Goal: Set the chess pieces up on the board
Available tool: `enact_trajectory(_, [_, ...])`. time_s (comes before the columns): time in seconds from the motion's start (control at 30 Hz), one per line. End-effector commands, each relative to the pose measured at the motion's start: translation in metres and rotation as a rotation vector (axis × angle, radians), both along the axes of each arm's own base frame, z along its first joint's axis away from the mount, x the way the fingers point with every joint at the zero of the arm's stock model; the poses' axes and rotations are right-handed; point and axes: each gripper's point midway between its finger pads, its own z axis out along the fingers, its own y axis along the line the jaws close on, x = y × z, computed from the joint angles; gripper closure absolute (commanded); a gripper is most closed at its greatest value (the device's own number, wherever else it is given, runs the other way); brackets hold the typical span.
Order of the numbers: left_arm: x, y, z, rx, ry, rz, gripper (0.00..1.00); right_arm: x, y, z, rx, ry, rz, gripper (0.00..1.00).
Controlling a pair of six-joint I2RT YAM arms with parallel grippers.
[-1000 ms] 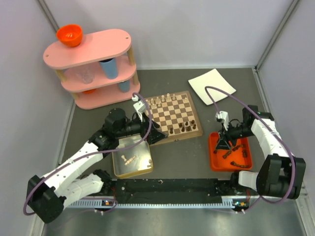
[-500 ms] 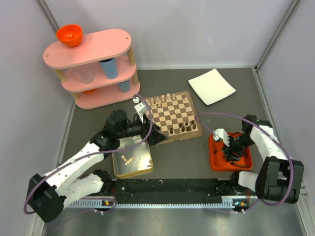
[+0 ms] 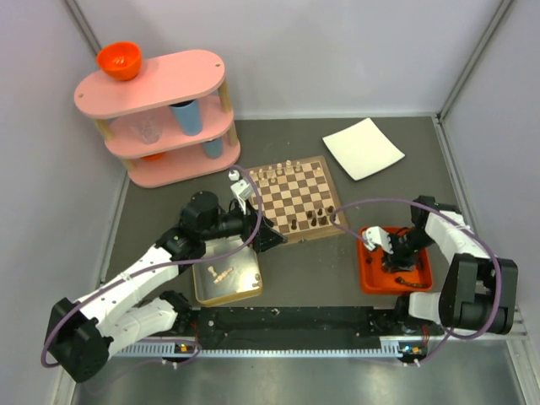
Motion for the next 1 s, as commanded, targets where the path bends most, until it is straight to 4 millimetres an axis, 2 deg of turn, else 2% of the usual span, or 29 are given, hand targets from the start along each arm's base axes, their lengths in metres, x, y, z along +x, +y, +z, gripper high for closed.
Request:
enact_trajectory(0.0, [0.003,-0.002,0.018,-0.05,-0.06,0.007,0.06,0.01,0.004,-0.008,-0.007,-0.033,0.067,0.53])
enact_trajectory(0.17, [0.003,-0.001,0.016,-0.045,-0.056,0.012,0.06,0.007,0.001,-0.023,-0.069,-0.02,0.119,0.55])
enact_trajectory(0.3, [0.002,-0.001,0.016,-0.047,-0.052,0.017,0.06,0.006,0.004,-0.026,-0.07,-0.015,0.13,0.57])
enact_trajectory(0.47, [0.003,0.0,0.018,-0.051,-0.053,0.023,0.06,0.006,0.009,-0.027,-0.055,-0.003,0.11,0.73])
enact_trajectory(0.5, [0.002,0.0,0.02,-0.056,-0.053,0.023,0.06,0.006,0.009,-0.026,-0.054,0.005,0.085,0.81])
enact_trajectory(0.6, [0.002,0.0,0.024,-0.063,-0.056,0.024,0.06,0.01,0.011,-0.021,-0.05,0.007,0.017,0.93])
enact_trajectory(0.7, [0.002,-0.001,0.026,-0.069,-0.054,0.019,0.06,0.018,0.012,-0.007,-0.028,-0.007,-0.089,0.97])
enact_trajectory(0.73, [0.001,-0.002,0.028,-0.075,-0.056,0.015,0.06,0.015,0.013,-0.001,-0.015,0.01,-0.116,0.97])
enact_trajectory(0.77, [0.001,-0.003,0.029,-0.078,-0.054,0.009,0.06,0.022,0.014,0.01,0.003,-0.01,-0.145,0.97])
enact_trajectory(0.9, [-0.001,-0.008,0.037,-0.112,-0.057,-0.016,0.05,0.022,0.031,0.052,0.143,0.055,-0.326,0.98])
enact_trajectory(0.93, [-0.002,-0.011,0.036,-0.115,-0.051,-0.023,0.05,0.03,0.032,0.066,0.177,0.038,-0.365,0.98])
enact_trajectory(0.97, [-0.002,-0.013,0.038,-0.124,-0.045,-0.026,0.05,0.026,0.038,0.079,0.212,0.076,-0.43,0.98])
